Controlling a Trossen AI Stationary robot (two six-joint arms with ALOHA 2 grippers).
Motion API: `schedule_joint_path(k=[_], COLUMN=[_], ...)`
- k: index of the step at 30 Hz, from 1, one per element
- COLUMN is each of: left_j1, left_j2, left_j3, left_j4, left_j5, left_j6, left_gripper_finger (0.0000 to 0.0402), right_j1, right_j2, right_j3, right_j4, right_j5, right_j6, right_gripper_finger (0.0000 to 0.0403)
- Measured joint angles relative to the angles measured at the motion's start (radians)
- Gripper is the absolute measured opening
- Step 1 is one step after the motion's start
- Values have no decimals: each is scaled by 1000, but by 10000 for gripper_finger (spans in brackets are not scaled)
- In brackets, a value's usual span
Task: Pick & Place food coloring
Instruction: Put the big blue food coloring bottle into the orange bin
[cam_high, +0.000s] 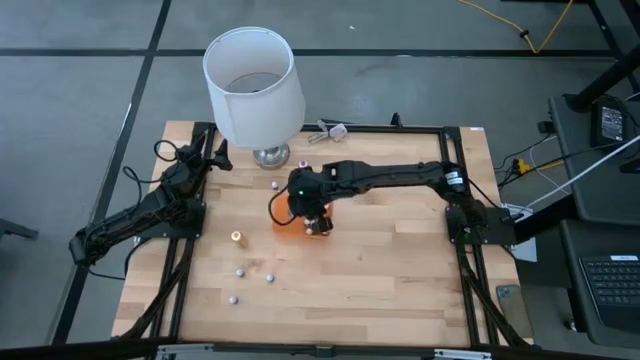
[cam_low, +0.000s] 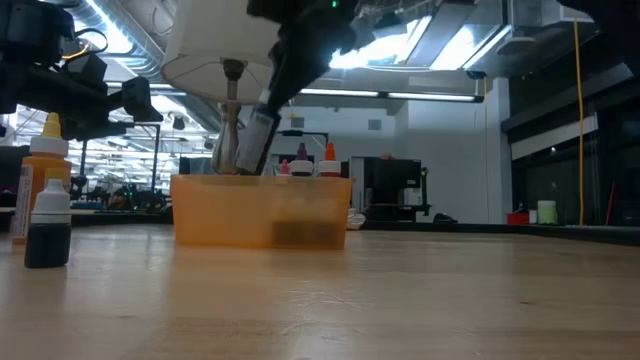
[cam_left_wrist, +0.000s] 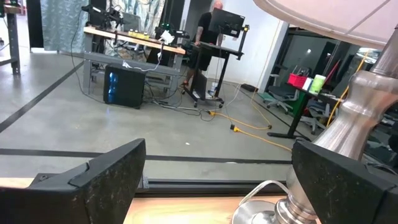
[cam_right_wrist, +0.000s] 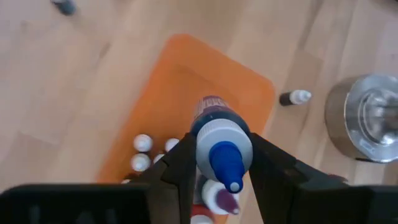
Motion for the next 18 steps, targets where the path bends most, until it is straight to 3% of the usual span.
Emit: schedule_joint_path(k=[18], left_j1=[0], left_j2=[0], left_j3=[0], left_j4=[0], left_j5=[0], left_j6=[0], left_gripper_finger=[391], right_j1=[-44], right_j2=[88], right_j3=[0], right_j4=[90], right_j5=[-32], right_j6=[-77], right_gripper_finger=[126])
